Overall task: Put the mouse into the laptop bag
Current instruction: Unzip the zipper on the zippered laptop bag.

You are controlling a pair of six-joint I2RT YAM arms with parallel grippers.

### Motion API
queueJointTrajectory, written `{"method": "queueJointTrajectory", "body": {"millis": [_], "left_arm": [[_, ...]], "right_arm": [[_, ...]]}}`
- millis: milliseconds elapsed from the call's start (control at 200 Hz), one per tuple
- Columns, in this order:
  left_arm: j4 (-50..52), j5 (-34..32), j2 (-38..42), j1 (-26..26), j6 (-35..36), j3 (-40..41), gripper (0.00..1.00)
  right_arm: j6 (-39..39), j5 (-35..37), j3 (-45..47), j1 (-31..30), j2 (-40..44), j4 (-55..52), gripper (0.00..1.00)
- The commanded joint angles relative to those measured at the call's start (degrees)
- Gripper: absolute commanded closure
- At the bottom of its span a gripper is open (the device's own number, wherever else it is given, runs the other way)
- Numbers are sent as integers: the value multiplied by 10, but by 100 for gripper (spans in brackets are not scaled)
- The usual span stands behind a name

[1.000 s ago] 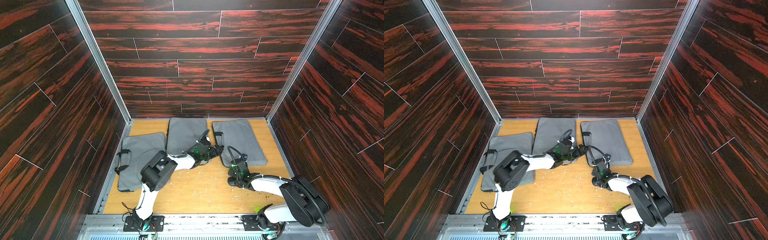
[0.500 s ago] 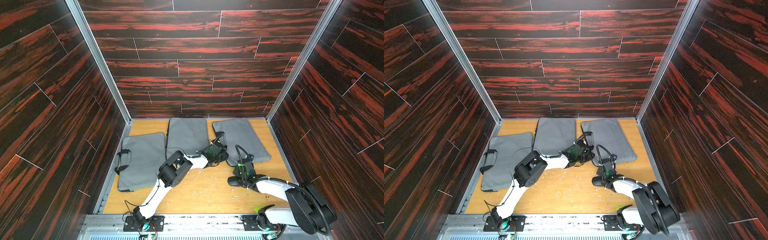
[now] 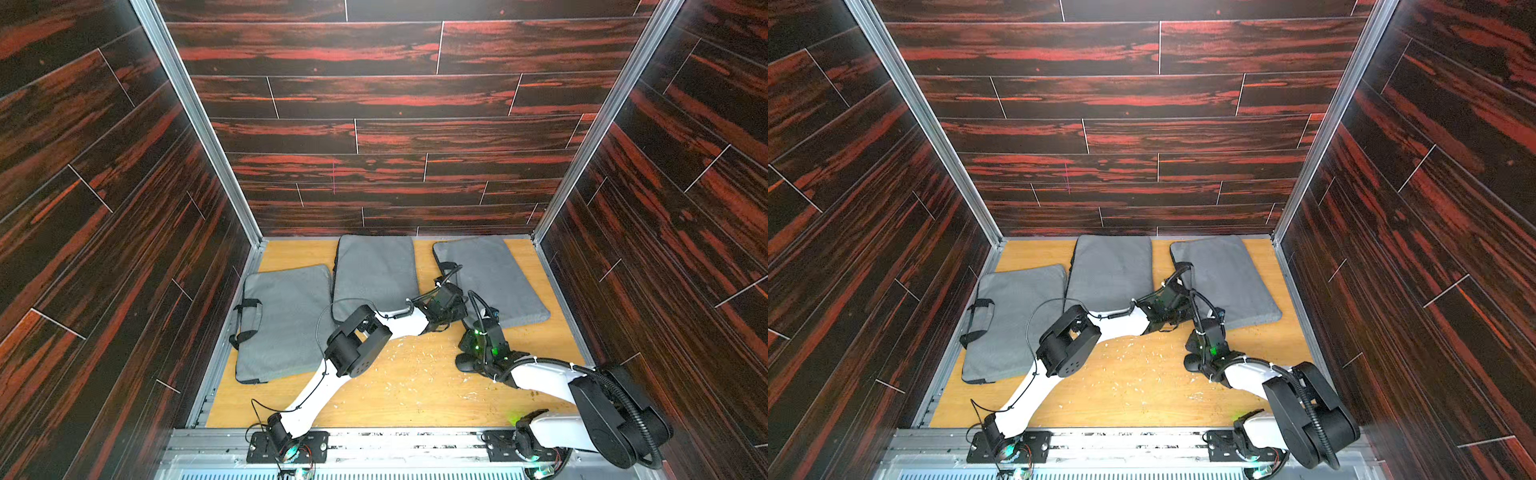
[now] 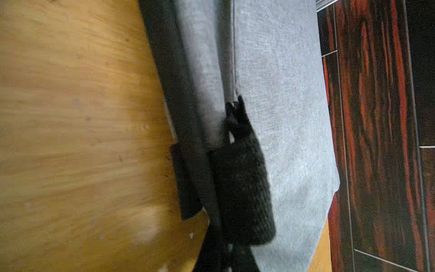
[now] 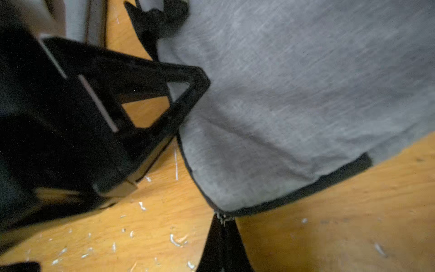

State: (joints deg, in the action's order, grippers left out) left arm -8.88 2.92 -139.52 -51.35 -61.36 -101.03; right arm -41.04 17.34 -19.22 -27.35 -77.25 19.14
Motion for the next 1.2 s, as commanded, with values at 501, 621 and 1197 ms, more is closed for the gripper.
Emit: {"method": "queueJointTrajectory", "body": {"millis": [501,621,1197], "left_arm": [[-120,-75,176,-38,24,198,27],[-132,-127,226,-38,41,255,23],[-63,-56,178,56,64,210,21]], "right_arm": [[-152,120,12,20,152,-200,100],[-282,190,-36,20,146,-386,100],[-250,150,17,79,353,-455,100]]}}
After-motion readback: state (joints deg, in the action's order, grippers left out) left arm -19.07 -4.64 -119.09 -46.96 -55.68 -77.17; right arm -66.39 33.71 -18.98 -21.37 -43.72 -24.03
